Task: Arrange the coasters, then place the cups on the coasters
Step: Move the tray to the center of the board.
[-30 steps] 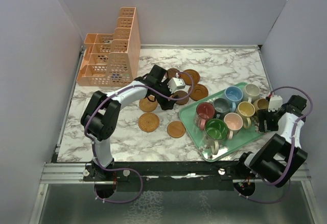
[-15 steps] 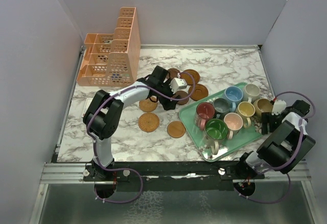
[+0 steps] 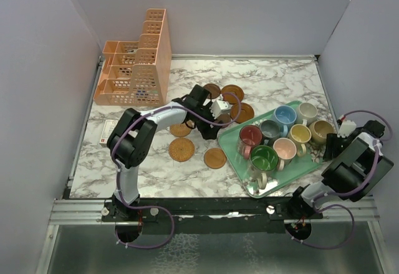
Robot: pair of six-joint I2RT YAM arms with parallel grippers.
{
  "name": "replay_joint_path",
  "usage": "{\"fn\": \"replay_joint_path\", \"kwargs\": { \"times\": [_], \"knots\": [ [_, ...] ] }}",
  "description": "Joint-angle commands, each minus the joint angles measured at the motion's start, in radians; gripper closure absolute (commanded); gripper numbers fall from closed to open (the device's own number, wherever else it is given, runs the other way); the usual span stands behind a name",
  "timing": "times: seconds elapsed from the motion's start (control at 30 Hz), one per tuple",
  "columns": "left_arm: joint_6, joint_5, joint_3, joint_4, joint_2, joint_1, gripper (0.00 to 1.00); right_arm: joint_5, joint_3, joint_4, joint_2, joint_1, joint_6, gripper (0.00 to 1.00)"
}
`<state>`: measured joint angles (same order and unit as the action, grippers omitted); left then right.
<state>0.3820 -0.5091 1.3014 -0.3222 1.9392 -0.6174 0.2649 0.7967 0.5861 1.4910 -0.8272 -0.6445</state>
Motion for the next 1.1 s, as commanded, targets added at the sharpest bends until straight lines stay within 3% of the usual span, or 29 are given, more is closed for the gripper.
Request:
{"fn": "replay_joint_path", "kwargs": {
  "times": [0.0, 0.23, 0.77, 1.07],
  "knots": [
    [-0.035, -0.073, 0.009, 0.013, 0.015, -0.016, 0.24, 0.187, 0.04, -0.074, 0.092, 0.018, 0.029, 0.47],
    [-0.045, -0.069, 0.007, 0.014, 0.038, -0.03, 0.29, 0.251, 0.11, -0.089, 0.17, 0.041, 0.083, 0.52],
    [-0.095, -0.059, -0.027, 0.061, 0.053, -0.031, 0.37, 0.258, 0.273, -0.18, 0.315, 0.231, 0.209, 0.57],
    [-0.11, -0.073, 0.02, 0.055, 0.104, -0.051, 0.38, 0.262, 0.476, -0.179, 0.491, 0.298, 0.276, 0.58]
  ]
}}
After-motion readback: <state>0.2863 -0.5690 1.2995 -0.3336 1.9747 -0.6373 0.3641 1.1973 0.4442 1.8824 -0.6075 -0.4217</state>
